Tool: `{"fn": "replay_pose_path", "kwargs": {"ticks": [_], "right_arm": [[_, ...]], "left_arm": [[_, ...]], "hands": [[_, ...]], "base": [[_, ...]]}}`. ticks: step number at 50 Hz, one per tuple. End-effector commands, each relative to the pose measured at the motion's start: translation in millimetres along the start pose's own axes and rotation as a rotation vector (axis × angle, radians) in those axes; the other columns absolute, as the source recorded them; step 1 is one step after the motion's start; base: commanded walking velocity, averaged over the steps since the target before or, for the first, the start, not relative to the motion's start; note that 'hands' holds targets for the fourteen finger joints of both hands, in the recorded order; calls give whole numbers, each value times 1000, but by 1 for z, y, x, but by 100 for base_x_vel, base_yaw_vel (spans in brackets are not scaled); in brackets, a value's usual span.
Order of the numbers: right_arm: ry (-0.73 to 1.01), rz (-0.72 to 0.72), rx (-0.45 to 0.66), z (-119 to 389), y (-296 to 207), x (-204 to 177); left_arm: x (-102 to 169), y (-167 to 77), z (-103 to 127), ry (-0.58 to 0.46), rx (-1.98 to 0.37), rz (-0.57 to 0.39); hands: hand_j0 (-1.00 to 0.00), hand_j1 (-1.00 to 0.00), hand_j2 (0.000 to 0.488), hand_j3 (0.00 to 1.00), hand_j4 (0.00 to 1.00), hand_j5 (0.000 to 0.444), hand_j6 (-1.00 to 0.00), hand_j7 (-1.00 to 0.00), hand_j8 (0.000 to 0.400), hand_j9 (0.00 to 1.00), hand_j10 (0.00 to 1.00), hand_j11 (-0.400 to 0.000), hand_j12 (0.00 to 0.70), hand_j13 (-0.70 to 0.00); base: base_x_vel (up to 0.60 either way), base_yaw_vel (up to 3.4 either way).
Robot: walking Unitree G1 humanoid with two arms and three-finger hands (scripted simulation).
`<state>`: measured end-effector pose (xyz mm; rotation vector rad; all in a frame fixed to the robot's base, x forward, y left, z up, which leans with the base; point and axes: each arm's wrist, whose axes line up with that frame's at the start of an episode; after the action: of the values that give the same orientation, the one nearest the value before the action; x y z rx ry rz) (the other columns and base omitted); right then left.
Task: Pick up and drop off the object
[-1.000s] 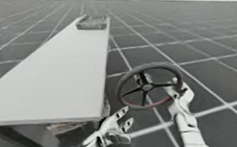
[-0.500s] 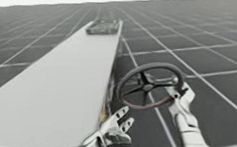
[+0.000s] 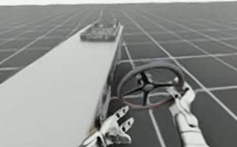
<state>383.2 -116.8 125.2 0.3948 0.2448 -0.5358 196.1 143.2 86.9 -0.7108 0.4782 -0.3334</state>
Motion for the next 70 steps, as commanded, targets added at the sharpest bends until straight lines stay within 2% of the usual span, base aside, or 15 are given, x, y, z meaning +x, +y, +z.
{"fn": "replay_pose_path", "kwargs": {"ticks": [1, 70], "right_arm": [[-17, 23, -2, 4, 9, -4], [-17, 23, -2, 4, 9, -4]], "left_arm": [[-3, 3, 0, -12, -13, -1], [-3, 3, 0, -12, -13, -1]], "hands": [[0, 0, 0, 1000, 1000, 0, 0, 0, 0, 1000, 1000, -400, 0, -700], [0, 0, 0, 1000, 1000, 0, 0, 0, 0, 1000, 1000, -400, 0, -700]], "base": [[49, -14], [48, -20]]}}
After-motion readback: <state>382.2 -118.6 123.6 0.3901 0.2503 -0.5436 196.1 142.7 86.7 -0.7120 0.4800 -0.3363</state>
